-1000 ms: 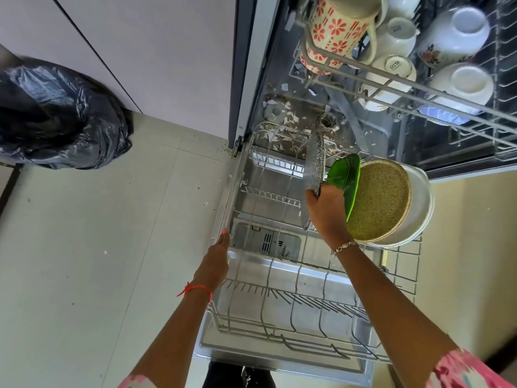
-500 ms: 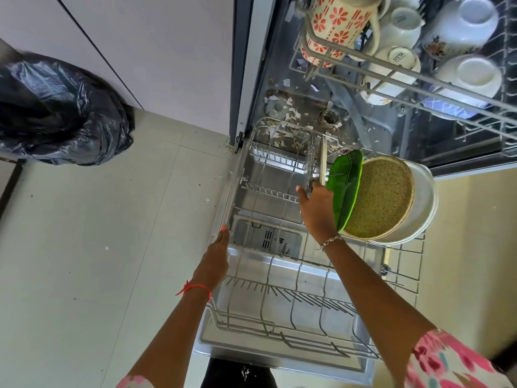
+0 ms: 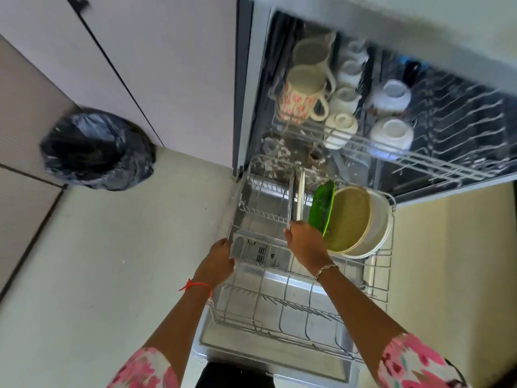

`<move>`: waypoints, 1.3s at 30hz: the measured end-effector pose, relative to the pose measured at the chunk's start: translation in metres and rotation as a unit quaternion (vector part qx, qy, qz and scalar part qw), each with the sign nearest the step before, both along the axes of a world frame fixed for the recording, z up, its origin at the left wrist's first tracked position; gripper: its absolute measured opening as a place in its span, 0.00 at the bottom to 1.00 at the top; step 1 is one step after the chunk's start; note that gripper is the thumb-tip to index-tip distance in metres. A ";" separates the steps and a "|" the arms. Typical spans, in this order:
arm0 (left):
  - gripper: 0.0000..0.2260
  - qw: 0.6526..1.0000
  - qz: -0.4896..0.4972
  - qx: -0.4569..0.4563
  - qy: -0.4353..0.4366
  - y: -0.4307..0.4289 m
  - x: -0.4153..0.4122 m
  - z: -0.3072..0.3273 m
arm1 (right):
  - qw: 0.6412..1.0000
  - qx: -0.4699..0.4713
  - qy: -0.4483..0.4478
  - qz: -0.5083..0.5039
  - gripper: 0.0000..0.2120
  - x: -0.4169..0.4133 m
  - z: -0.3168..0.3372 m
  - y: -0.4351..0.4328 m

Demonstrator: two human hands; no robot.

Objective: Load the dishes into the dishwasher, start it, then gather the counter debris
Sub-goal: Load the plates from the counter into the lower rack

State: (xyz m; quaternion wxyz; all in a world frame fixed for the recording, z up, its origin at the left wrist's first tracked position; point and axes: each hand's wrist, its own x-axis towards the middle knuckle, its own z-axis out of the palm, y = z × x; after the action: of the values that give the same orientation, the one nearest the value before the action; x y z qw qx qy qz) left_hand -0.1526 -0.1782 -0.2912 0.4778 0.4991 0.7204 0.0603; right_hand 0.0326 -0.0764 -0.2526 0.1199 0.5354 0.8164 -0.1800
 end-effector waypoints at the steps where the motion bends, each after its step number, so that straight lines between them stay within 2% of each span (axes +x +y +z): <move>1: 0.21 1.000 -0.007 0.014 0.010 0.002 -0.001 0.025 | 0.999 -0.017 -0.021 0.035 0.15 -0.001 0.019 -0.002; 6: 0.21 0.995 -0.047 0.058 0.060 0.000 -0.007 0.151 | 0.991 -0.075 -0.043 0.100 0.18 -0.008 0.116 -0.023; 10: 0.23 0.990 -0.040 0.093 0.101 -0.032 -0.016 0.251 | 0.988 -0.115 -0.008 0.105 0.18 -0.026 0.209 -0.049; 14: 0.22 0.981 -0.022 0.127 0.144 -0.061 -0.037 0.310 | 0.983 -0.092 0.030 0.155 0.19 -0.055 0.274 -0.066; 18: 0.21 0.972 0.015 0.158 0.171 -0.072 -0.071 0.343 | 0.976 -0.049 0.045 0.206 0.20 -0.091 0.309 -0.071; 26: 0.18 0.950 0.052 0.229 0.207 -0.067 -0.187 0.376 | 0.970 0.019 0.069 0.234 0.19 -0.211 0.347 -0.067; 35: 0.19 0.935 0.021 0.243 0.257 -0.046 -0.383 0.416 | 0.976 0.016 0.167 0.140 0.17 -0.392 0.381 -0.039; 39: 0.19 0.928 0.021 0.269 0.257 -0.024 -0.447 0.439 | 0.972 0.035 0.172 0.154 0.16 -0.450 0.395 -0.030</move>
State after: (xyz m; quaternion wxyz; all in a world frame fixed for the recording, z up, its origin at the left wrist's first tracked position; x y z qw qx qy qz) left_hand -0.5999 -0.2019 0.1480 0.1232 0.5923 0.7853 0.1316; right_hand -0.4179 -0.1063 0.1424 -0.0153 0.3679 0.9033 -0.2201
